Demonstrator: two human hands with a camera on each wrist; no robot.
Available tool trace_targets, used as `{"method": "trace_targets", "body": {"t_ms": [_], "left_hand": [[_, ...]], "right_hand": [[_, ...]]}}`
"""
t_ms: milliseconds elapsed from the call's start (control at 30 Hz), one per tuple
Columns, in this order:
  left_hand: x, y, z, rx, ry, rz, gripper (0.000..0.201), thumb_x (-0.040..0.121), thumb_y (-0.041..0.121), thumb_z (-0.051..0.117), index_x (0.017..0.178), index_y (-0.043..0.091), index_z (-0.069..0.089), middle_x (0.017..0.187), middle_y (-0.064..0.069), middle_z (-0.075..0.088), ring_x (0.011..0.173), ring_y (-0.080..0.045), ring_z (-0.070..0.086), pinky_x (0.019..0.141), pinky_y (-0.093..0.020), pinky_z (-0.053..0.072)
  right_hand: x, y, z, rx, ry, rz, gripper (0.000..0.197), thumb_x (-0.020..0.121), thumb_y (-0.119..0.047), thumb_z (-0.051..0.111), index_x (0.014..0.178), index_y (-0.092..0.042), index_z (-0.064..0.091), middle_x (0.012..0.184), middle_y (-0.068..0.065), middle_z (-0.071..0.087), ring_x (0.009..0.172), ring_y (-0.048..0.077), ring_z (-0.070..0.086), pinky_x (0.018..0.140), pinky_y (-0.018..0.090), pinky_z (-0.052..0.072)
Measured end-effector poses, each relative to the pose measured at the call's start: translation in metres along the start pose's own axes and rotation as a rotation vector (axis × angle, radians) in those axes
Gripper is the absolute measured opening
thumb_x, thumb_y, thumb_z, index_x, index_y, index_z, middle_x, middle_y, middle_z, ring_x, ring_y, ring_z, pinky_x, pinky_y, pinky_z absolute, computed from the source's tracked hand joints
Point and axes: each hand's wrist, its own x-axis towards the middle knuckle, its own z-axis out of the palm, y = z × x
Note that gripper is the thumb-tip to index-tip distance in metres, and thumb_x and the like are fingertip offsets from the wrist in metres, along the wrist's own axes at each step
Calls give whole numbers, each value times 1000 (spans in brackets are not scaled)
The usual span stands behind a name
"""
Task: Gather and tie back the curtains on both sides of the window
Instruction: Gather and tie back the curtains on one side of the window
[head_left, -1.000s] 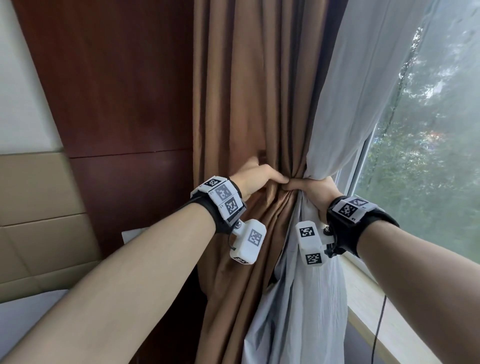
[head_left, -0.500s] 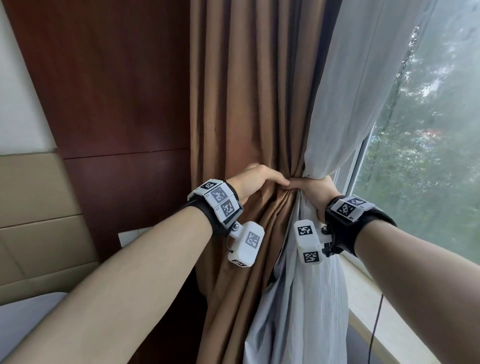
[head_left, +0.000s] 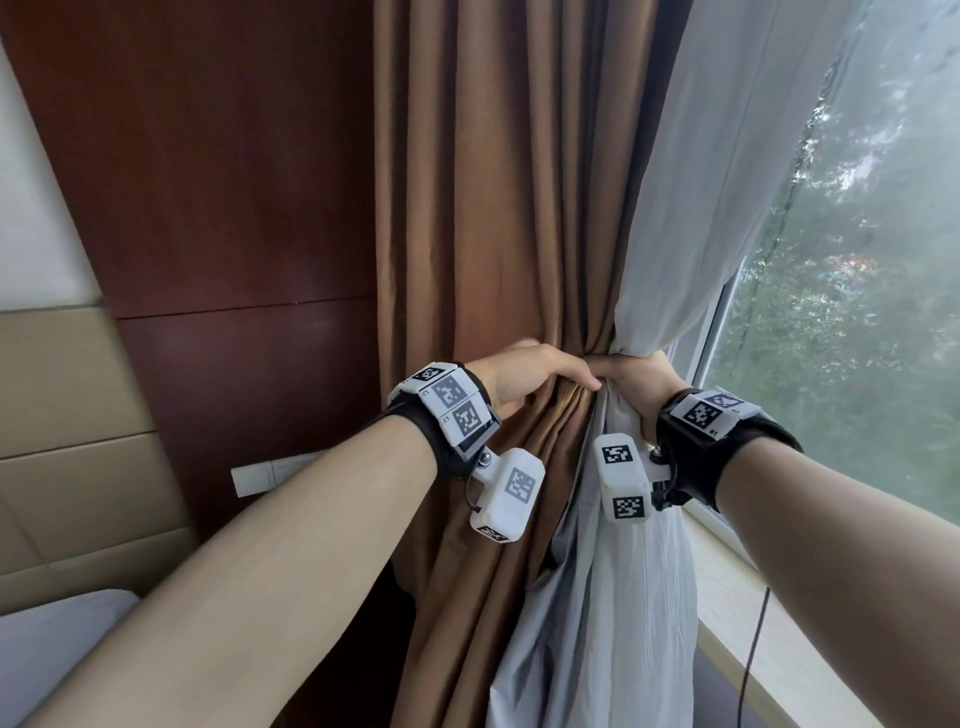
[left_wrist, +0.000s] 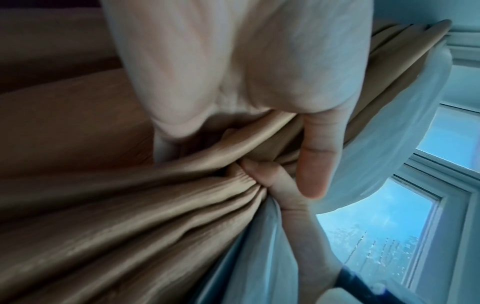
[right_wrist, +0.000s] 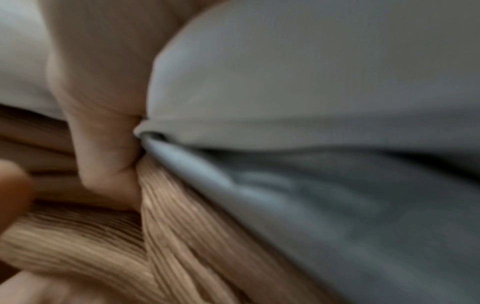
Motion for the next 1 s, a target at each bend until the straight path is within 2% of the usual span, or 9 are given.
{"method": "trace_targets", "body": {"t_ms": [100,167,267,333,467,533,700,900,1000], "left_hand": [[3,5,-2,61,-18,21,48,69,12,84,102,14,50,117,-13,63,115,-25,60,106,-40,45],[1,14,-8,81,-69,10,39,79,10,81,103,14,50,121,-13,65,120,-26,61,109,-45,46],[-6,24,-20,48,-65,46,9,92,6,69,88,12,62,96,-11,71,99,-24,66,106,-53,51],[-5,24,-28,-12,76,98,10,78,14,74,84,14,67,84,-3,70,88,-21,66,101,-49,51],[30,3,-41,-130,332,108,100,31,23,74,128,12,53,122,-8,67,114,-29,64,85,-44,52],[50,-12,-39,-146,331,100,118,23,21,74,137,16,45,132,-13,64,122,-35,62,96,-51,52],[28,-6,-18,-49,254,103,85,38,12,71,122,3,60,129,-12,66,124,-31,60,112,-49,44],[44,-22,-21,160,88,74,130,28,32,89,150,15,46,154,-7,51,141,-24,49,117,-46,39],[-2,-2,-9,282,57,47,87,54,24,90,132,11,54,136,-2,59,130,-18,52,114,-36,42]], "right_hand": [[0,2,-4,43,65,66,44,84,-9,82,124,3,67,96,7,69,92,27,69,76,34,56],[2,1,-6,17,53,15,59,64,-12,89,119,1,72,103,9,78,100,29,74,88,41,60],[0,-1,-9,63,85,-3,47,62,2,88,106,-6,75,110,10,79,104,30,75,99,46,59],[0,0,-11,85,109,4,41,66,7,86,100,-10,72,112,12,78,105,32,74,98,46,59],[-1,0,-8,86,83,2,48,60,1,90,102,-11,70,112,12,77,104,33,73,100,50,58],[-2,-1,-6,98,71,-10,42,64,6,88,99,-10,71,109,13,78,102,34,74,99,51,58],[-1,3,-5,105,86,-35,49,61,2,91,106,-6,76,103,10,81,97,31,77,96,51,60],[4,3,0,96,129,-104,43,66,-3,92,105,-12,77,104,1,80,93,15,76,78,26,59],[5,4,8,115,50,-101,44,69,-6,92,110,-11,78,107,1,81,97,17,77,87,31,60]]}}
